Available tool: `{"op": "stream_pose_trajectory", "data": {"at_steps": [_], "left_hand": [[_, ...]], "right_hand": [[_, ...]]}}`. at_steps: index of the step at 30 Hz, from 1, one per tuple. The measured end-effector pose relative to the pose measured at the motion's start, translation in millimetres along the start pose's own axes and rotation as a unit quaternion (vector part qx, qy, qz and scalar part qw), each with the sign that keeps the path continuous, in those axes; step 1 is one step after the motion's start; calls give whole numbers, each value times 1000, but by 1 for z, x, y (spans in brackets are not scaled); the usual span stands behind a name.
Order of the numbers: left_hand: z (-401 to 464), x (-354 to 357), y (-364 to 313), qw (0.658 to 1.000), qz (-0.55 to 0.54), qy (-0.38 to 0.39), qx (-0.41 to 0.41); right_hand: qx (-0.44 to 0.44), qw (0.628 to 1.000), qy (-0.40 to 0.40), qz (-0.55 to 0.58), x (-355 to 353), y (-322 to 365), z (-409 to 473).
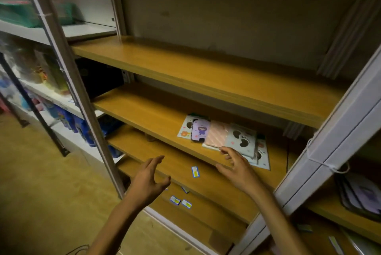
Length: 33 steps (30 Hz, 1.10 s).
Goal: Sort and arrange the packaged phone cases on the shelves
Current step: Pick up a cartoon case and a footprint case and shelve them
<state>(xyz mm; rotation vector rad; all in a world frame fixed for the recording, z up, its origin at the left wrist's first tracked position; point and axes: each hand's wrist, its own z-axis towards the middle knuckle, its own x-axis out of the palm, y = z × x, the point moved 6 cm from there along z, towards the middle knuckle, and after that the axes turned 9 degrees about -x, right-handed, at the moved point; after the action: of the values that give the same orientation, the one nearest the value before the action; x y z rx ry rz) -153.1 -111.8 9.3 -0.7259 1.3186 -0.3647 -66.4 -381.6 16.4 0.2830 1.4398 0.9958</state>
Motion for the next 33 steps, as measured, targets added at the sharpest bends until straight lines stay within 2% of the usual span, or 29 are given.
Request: {"op": "stream_pose_trajectory", "data": {"at_steps": [8, 15, 19, 23, 28, 33], "left_hand": [[105, 36, -31, 997, 12, 59, 53], [167, 73, -58, 996, 22, 59, 67], [190, 87, -66, 995, 53, 40, 67], [202, 105, -59, 991, 100, 68, 53], [207, 109, -52, 993, 56, 76, 73], [218, 106, -42, 990, -27, 121, 66]], "right_hand": [[60, 993, -97, -26, -26, -48, 47], [104, 973, -192, -80, -45, -80, 61], [150, 956, -187, -169, -46, -87, 60], [216, 937, -200, -188, -40, -94, 55], [284, 922, -212, -156, -37, -97, 50], [312, 910, -251, -103, -37, -95, 38]]}}
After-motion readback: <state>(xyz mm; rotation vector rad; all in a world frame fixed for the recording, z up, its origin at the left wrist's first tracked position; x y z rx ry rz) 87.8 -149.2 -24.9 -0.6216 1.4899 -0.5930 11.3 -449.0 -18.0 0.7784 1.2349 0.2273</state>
